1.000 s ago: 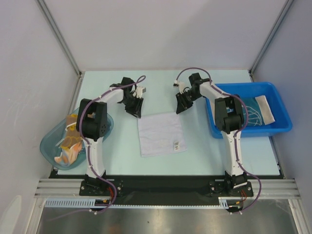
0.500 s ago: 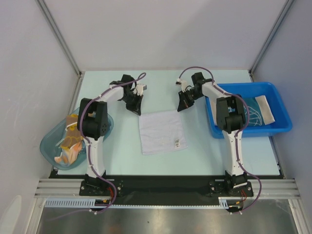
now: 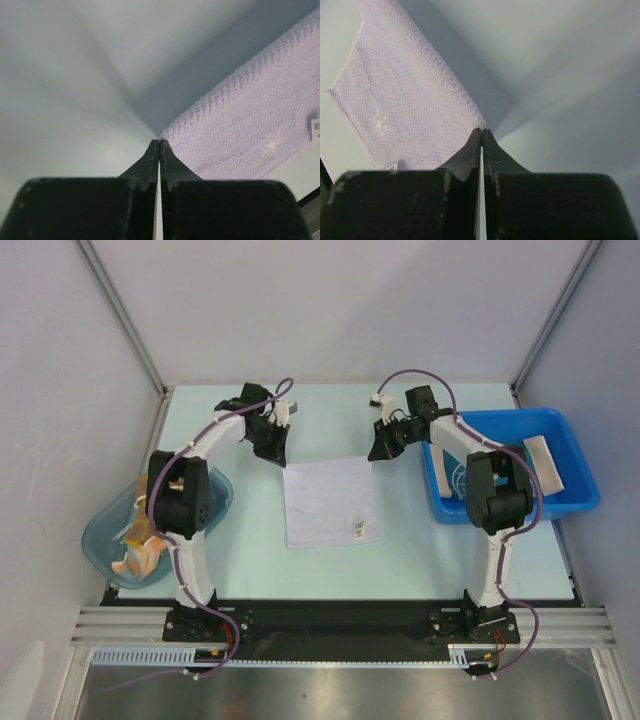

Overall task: Fold and stack the towels
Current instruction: Fold the towel

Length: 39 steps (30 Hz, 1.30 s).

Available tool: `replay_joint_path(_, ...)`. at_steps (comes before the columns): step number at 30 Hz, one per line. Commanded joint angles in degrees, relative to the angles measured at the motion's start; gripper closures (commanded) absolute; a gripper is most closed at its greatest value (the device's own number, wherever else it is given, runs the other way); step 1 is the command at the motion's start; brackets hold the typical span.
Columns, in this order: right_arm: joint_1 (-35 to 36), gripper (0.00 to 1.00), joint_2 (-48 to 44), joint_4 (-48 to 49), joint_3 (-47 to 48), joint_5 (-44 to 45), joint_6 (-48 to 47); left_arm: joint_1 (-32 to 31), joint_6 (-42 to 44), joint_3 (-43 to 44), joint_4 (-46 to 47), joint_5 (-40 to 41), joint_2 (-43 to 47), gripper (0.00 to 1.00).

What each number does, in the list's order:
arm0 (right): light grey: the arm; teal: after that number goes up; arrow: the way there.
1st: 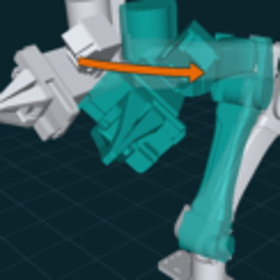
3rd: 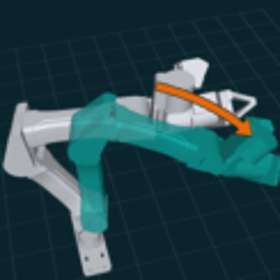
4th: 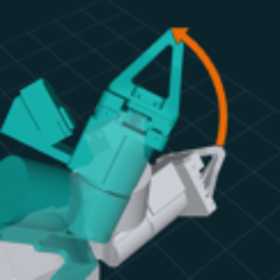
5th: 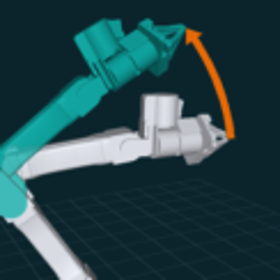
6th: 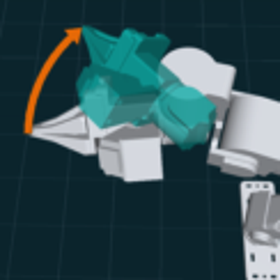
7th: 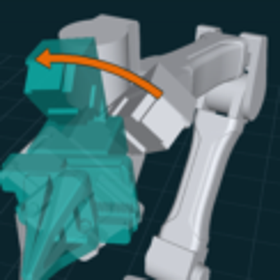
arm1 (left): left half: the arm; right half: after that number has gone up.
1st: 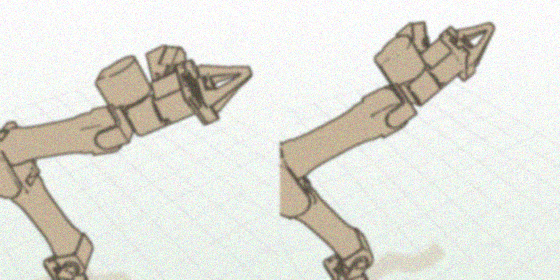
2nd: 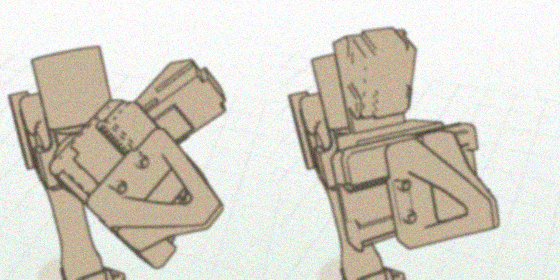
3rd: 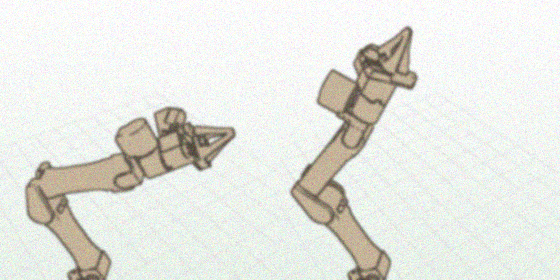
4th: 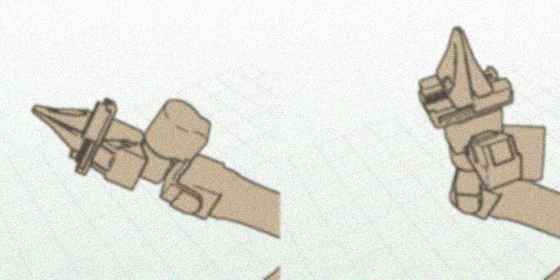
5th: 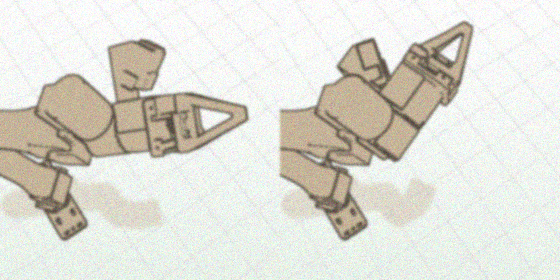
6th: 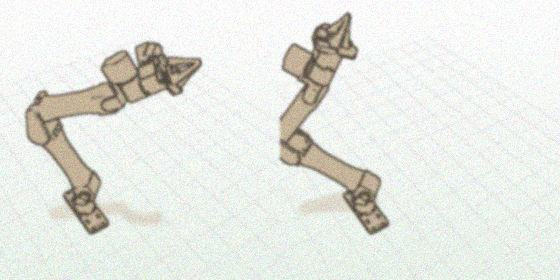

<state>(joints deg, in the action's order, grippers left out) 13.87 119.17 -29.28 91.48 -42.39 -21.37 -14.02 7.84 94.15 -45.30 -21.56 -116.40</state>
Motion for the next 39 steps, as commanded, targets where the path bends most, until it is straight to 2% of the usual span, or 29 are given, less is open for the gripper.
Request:
replay_joint_path(1, -0.25, 1.0, -6.75, 5.53, -4.37, 1.7, 1.76, 0.22, -0.8, -2.91, 1.53, 1.96, 7.48, 0.99)
replay_joint_path(9, 1.33, 1.0, -23.34, 16.86, -21.59, 8.72, 9.05, -3.46, -3.44, -12.65, 4.16, 3.72, 17.6, 1.0)
replay_joint_path(13, 3.26, 1.0, -29.42, 19.25, -30.37, 13.64, 12.75, -5.4, -5.11, -17.76, 4.51, 5.56, 21.73, 1.0)
replay_joint_path(20, 7.57, 1.0, -37.77, 22.16, -40.05, 21.02, 18.11, -8.21, -7.57, -26.55, 5.75, 7.76, 29.91, 1.0)
replay_joint_path(25, 11.0, 1.0, -39.98, 21.11, -43.67, 22.7, 21.1, -10.32, -10.64, -31.21, 6.45, 8.82, 32.99, 1.0)
replay_joint_path(30, 15.39, 1.0, -42.18, 19.26, -47.0, 29.82, 22.77, -12.17, -13.19, -36.13, 7.77, 9.17, 34.31, 1.0)
replay_joint_path(39, 16.45, 1.0, -45.07, 17.85, -50.08, 31.85, 28.13, -13.05, -16.18, -40.88, 8.21, 9.34, 37.12, 1.0)
